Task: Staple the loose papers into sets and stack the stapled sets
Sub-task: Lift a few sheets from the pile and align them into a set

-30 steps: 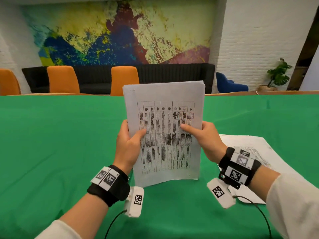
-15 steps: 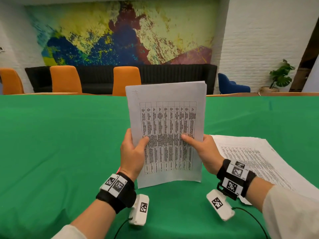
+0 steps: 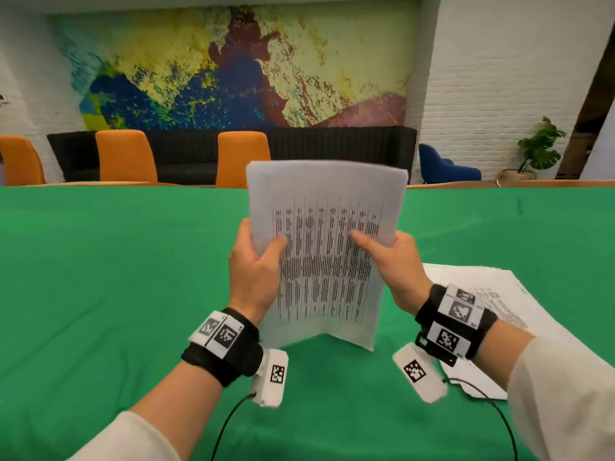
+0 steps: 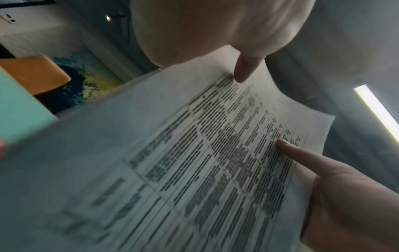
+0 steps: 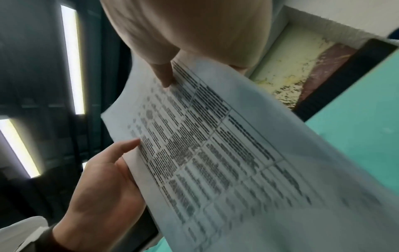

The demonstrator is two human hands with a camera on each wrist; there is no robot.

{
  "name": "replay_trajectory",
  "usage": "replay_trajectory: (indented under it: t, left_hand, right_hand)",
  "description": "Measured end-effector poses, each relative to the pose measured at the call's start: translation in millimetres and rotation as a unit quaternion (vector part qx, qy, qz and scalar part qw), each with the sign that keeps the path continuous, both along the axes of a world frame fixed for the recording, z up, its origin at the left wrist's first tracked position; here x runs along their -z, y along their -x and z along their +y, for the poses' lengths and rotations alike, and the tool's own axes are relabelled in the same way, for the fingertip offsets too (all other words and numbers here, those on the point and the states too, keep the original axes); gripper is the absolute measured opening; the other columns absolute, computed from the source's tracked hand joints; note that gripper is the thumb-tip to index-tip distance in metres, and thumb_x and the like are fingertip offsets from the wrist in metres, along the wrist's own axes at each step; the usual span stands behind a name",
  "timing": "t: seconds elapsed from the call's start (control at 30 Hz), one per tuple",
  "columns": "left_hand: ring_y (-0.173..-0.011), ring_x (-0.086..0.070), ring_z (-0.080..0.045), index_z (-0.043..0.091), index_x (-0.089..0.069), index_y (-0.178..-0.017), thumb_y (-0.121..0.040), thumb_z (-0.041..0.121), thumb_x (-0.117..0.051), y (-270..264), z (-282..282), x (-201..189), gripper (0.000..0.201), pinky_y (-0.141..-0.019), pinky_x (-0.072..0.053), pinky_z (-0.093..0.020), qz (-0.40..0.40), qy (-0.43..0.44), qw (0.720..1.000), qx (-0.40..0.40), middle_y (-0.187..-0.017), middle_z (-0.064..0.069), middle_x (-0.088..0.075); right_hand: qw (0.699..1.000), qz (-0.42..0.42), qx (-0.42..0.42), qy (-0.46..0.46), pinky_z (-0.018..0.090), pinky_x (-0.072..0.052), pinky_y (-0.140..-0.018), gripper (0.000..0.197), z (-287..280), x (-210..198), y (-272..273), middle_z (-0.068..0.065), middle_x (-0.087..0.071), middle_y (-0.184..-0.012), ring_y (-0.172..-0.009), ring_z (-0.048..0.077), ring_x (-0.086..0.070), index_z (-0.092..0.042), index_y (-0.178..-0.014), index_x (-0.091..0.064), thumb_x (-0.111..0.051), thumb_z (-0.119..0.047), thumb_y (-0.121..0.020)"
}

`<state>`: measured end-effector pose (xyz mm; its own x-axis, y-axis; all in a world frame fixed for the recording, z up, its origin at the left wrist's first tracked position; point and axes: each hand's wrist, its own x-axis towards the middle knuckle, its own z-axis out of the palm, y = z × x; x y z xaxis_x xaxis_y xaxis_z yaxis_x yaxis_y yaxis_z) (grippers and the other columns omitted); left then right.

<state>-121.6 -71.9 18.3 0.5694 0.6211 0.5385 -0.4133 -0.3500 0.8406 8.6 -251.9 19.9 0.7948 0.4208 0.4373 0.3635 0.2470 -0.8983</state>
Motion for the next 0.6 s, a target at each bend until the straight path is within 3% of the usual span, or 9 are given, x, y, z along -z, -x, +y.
replay_trajectory:
  t: [0.13,0.33,0.6]
  left_hand:
    - [-0.107,-0.073,-0.018,0.027,-0.062,-0.121,-0.088,0.025,-0.064,2.5,0.4,8.4,0.033,-0.094,-0.060,-0.052,0.015,0.022,1.000,0.015,-0.116,0.001,-0.075]
    - [-0.105,-0.074,-0.023,0.017,-0.061,-0.117,-0.087,0.017,-0.062,-1.5,10.6,-11.9,0.030,-0.092,-0.061,-0.053,0.002,0.022,0.999,0.030,-0.115,-0.005,-0.075]
    - [-0.109,-0.073,-0.025,0.012,-0.060,-0.126,-0.086,0.015,-0.064,4.7,15.0,-1.3,0.041,-0.095,-0.059,-0.055,0.003,0.036,0.999,0.035,-0.118,-0.006,-0.075]
  right_hand:
    - [1.000,0.011,-0.005,0.018,0.041,-0.061,-0.090,0.012,0.5,7.7,0.2,-0.004,-0.081,-0.104,-0.095,0.014,-0.076,-0.021,-0.106,-0.076,-0.072,-0.017,-0.095]
    - [0.999,-0.014,-0.040,-0.019,0.024,-0.060,-0.077,0.017,3.1,-14.8,-4.3,-0.001,-0.080,-0.105,-0.098,0.015,-0.077,-0.018,-0.110,-0.074,-0.072,-0.011,-0.094]
    - [0.997,0.026,-0.074,-0.008,0.033,-0.060,-0.080,0.021,3.1,-8.3,-5.1,0.008,-0.080,-0.107,-0.098,0.023,-0.077,-0.009,-0.111,-0.075,-0.075,-0.013,-0.090]
